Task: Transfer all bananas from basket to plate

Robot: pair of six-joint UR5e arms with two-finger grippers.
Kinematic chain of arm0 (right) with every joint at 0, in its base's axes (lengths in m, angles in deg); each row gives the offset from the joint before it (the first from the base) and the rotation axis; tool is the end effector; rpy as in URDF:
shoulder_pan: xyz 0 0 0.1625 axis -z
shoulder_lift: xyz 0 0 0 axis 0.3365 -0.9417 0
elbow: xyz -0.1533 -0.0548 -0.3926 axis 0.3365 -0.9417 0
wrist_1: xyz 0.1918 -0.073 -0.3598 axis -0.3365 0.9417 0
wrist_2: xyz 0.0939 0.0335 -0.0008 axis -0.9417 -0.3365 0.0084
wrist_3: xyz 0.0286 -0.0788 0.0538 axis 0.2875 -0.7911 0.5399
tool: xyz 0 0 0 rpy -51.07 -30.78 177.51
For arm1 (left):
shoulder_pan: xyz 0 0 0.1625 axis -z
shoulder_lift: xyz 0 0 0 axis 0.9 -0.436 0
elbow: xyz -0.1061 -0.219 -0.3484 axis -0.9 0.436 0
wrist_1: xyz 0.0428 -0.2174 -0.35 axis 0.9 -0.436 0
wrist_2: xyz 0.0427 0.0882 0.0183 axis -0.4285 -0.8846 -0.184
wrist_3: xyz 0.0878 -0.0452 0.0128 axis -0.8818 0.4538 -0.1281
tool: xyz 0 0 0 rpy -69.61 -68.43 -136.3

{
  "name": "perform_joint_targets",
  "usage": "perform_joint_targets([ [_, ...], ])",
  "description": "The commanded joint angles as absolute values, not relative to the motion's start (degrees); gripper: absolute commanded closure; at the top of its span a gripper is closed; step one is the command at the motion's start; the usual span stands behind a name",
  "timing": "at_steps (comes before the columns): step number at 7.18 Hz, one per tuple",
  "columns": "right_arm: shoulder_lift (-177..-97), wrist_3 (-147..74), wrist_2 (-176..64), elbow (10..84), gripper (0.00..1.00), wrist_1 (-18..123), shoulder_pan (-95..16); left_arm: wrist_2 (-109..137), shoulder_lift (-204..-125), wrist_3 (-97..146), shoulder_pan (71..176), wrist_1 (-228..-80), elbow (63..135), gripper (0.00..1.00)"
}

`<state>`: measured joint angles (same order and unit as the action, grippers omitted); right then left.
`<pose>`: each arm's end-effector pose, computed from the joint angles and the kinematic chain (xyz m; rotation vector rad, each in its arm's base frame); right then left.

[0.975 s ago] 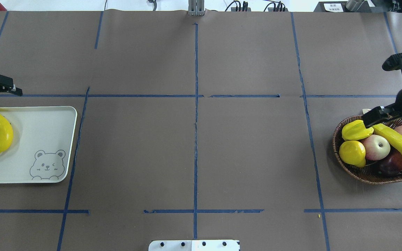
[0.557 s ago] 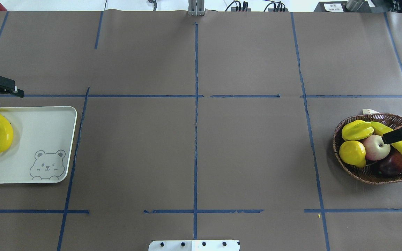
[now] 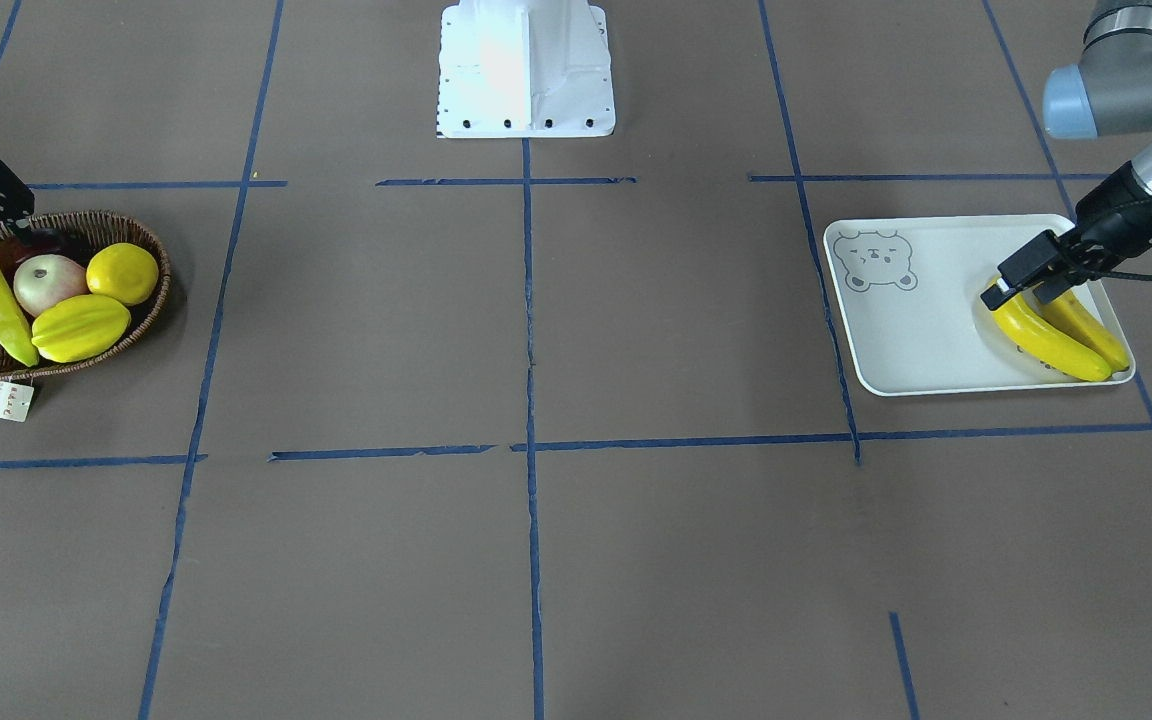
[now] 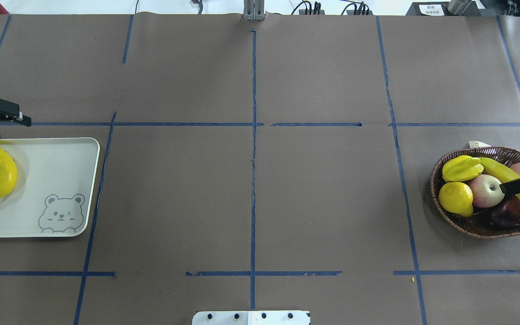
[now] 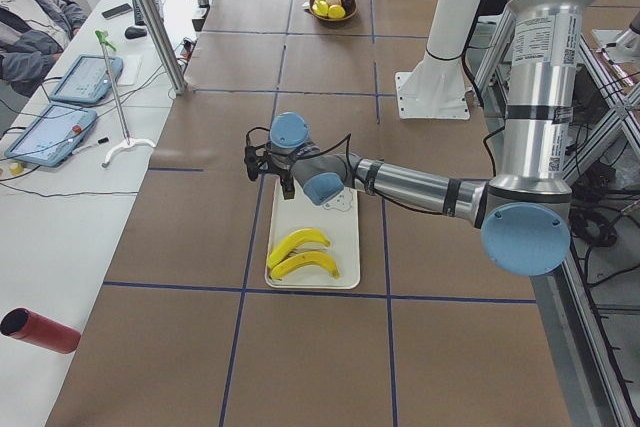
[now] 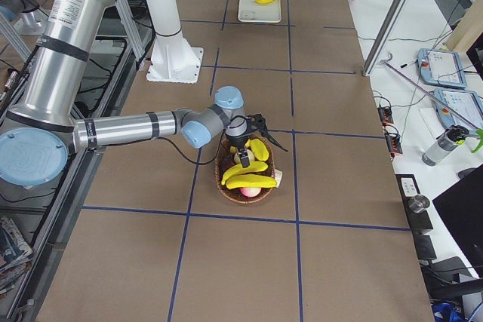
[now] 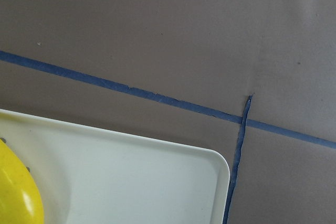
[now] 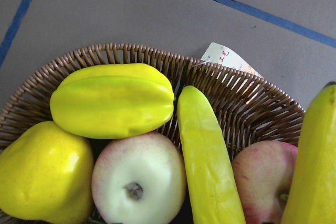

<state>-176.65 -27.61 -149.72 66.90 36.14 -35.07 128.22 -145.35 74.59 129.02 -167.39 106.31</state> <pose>-0.1497 -0.3643 0.5573 0.2657 -0.6888 -0.3009 0.1597 -0.4863 0.5011 0.0349 1.0929 -0.2877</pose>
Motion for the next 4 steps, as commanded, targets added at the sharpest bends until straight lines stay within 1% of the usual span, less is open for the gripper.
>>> perform_joint_targets([
  [1,-176.4,-30.3,-149.7,65.8,0.14,35.9,-34.9,128.2,-145.3,74.6,129.0,-167.4,106.3,0.0],
  [4,-175.9,-33.2,-148.9,63.4,0.21,35.8,-34.8,128.2,-145.2,74.6,129.0,-167.4,106.3,0.0],
])
